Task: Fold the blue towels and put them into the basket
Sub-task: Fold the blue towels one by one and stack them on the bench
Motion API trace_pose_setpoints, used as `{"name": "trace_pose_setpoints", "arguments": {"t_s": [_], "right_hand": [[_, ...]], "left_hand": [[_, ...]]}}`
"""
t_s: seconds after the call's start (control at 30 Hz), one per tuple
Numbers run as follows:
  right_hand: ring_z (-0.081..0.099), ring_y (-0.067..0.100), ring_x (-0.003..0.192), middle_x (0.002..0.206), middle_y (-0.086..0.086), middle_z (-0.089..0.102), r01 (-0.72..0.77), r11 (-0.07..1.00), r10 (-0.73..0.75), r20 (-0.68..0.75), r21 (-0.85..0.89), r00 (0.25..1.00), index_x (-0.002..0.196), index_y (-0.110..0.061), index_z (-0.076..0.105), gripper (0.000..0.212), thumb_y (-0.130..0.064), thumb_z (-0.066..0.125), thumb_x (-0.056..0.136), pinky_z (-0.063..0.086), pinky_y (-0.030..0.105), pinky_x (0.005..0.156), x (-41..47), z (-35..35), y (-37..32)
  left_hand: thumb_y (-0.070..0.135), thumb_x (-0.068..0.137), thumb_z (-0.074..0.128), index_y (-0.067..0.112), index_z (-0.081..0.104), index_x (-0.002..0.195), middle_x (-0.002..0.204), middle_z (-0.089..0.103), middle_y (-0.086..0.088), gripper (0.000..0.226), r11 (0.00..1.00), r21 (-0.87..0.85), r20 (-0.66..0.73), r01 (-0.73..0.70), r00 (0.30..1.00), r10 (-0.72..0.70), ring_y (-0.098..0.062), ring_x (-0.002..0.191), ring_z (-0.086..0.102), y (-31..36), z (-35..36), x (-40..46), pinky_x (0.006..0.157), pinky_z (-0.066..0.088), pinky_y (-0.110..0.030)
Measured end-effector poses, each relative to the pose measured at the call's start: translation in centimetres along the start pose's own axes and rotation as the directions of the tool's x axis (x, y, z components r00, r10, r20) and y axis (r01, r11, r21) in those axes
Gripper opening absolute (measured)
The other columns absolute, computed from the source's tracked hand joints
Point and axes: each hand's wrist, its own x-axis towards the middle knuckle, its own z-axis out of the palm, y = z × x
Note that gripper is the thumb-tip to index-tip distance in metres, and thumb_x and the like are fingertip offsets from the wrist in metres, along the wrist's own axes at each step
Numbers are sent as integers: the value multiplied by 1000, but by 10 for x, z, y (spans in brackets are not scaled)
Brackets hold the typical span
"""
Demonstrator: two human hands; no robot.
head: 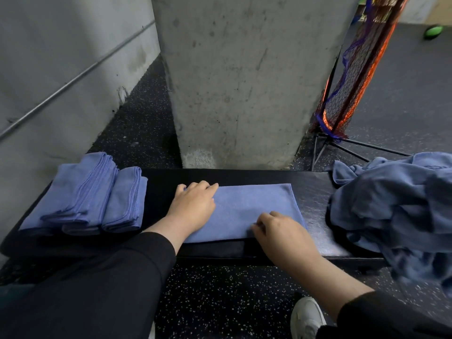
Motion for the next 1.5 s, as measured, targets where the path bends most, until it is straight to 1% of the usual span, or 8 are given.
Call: {"name": "trace_pose_setpoints", "arguments": {"t_s": [0.23, 0.43, 0.57, 0.67, 0.8, 1.1, 1.3, 1.5], "right_hand": [[53, 29, 106, 109, 4, 52, -49, 994, 47, -22, -98, 999, 108, -20, 58, 44, -59, 41, 97, 43, 44, 93, 35, 0, -6], [51, 40, 116, 132, 14, 43, 80, 995, -83, 55, 55, 995, 130, -8, 52, 37, -29, 52, 99, 40, 47, 102, 85, 10, -7], [40, 24, 140, 153, 0, 33, 129, 988, -137, 96, 80, 986, 148, -22, 44, 47, -28, 49, 102, 16, 60, 118, 111, 11, 8], [47, 20, 132, 145, -4, 45, 219, 970, -212, -70, 104, 975, 134, -28, 58, 36, -27, 57, 98, 22, 58, 115, 105, 13, 9], [59, 20, 94, 108, -9, 60, 567, 820, -538, -234, 73, 809, 100, -30, 69, 19, -38, 52, 97, 47, 40, 81, 67, 15, 12], [18, 7, 152, 162, -13, 30, 641, 761, -646, 21, 94, 763, 145, -33, 49, 65, -70, 45, 93, 22, 41, 119, 16, 31, 52], [51, 10, 133, 137, -11, 59, 650, 759, -638, -145, 50, 756, 114, -28, 68, 32, -49, 51, 96, 46, 40, 102, 18, 26, 35], [55, 13, 68, 69, -7, 59, 339, 832, -284, -189, 440, 940, 84, -22, 49, 25, -41, 50, 100, 47, 37, 67, 24, 10, 15]], "left_hand": [[20, 102, 40, 26, 29, 155, 129, 56, 3, 55, 996, 0, -82, 93, 992, -92, -20, 118, 51, -14, -2, -14, 102, 35, -40], [32, 100, 47, 26, 57, 128, 106, 58, 6, 31, 1000, 5, -86, 23, 996, -23, -19, 105, 52, -21, -4, -43, 93, 37, -37], [43, 99, 47, 26, 62, 114, 106, 52, 6, 27, 994, 8, -89, -109, 990, 109, -18, 103, 50, -20, -1, -60, 93, 35, -34], [50, 98, 49, 32, 55, 129, 117, 46, 8, 37, 988, -31, -99, -152, 984, 149, -16, 108, 47, -28, 2, -65, 96, 34, -35], [57, 97, 46, 37, 54, 136, 130, 45, 9, 44, 982, -29, -80, -185, 980, 182, -16, 119, 44, -38, 5, -64, 102, 34, -39], [32, 98, 58, 32, 73, 112, 123, 58, 11, 21, 912, -117, -146, -394, 915, 377, -12, 121, 50, -38, 11, -69, 102, 36, -37], [61, 96, 36, 32, 68, 115, 123, 54, 14, 48, 895, -114, -82, -430, 902, 423, -7, 119, 47, -20, -3, -77, 108, 28, -35], [65, 90, 52, 31, 54, 132, 130, 48, 18, 54, 915, -136, -46, -379, 925, 376, -2, 125, 40, -13, -4, -71, 111, 26, -30]]}}
